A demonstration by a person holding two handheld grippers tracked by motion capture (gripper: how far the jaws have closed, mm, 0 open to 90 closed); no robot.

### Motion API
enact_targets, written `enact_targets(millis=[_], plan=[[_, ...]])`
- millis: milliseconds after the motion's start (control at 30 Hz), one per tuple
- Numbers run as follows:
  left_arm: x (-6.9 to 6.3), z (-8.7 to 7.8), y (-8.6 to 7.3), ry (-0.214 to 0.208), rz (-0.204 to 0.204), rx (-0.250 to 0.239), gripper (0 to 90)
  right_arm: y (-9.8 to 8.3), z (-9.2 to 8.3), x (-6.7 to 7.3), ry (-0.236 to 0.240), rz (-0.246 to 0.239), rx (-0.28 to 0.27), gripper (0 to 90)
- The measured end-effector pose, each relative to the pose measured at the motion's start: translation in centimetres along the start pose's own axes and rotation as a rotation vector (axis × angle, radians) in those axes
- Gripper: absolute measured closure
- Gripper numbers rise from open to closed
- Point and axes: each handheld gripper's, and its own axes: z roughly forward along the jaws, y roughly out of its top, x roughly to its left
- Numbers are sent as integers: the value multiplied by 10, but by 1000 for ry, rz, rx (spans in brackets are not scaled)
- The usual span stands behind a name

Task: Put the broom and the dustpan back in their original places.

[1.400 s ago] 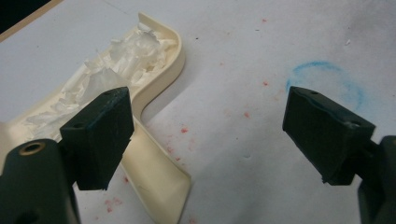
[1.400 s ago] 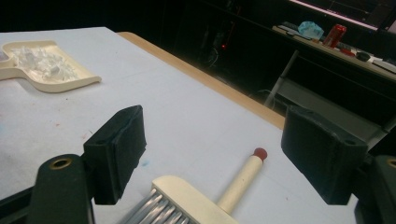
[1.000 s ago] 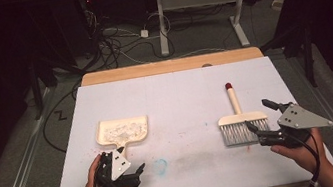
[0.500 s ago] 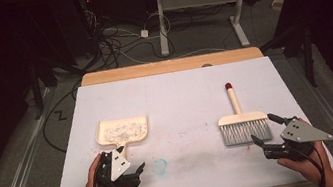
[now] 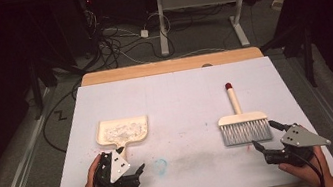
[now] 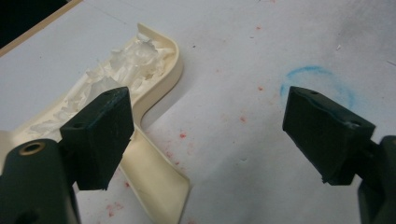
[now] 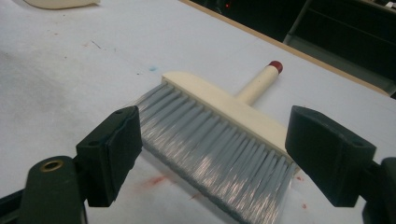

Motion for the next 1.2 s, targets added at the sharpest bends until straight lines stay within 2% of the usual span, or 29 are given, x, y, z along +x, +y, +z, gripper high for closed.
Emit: enact_targets(millis=[133,433,1200], plan=[[-1,1,-1,0,18,10,163,2,-2,1,-6,-12,-11,199],[-1,-1,-2,0,11,6,163,8,-7,5,-8,-18,-42,199],[-1,3,0,2,6,18,163,7,-7,4,-10,-16,-39,199]])
